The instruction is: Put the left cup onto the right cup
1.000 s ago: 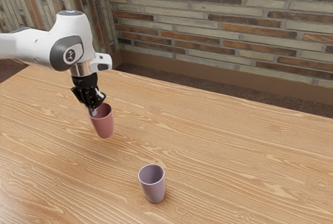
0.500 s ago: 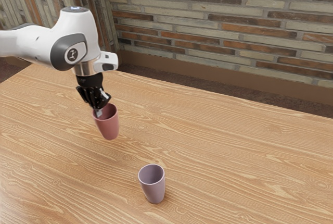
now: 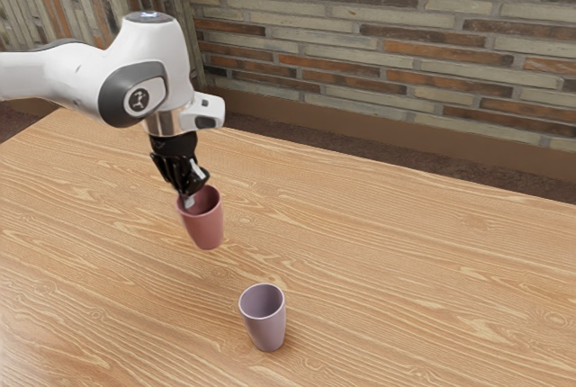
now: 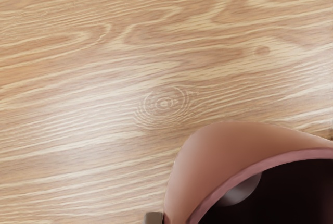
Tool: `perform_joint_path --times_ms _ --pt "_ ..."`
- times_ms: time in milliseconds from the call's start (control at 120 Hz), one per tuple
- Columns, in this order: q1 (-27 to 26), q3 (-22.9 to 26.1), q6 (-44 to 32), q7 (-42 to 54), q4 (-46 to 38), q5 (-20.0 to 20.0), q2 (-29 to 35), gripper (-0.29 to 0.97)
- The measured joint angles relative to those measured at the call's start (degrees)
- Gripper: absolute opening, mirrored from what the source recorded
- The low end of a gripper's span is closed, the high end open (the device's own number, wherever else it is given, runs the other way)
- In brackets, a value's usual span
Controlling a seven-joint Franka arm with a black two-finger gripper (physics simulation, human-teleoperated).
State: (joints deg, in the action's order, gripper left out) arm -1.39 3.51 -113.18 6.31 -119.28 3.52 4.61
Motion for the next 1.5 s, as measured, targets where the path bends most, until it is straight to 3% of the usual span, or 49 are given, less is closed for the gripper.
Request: perform_joint_path --times_ms 942,1500 --pt "-8.79 0.23 0.75 -0.11 -1.72 -0.01 1.81 -0.11" --pt "-10.68 2.96 0.38 -0.49 -3.00 -0.25 2.45 -0.11"
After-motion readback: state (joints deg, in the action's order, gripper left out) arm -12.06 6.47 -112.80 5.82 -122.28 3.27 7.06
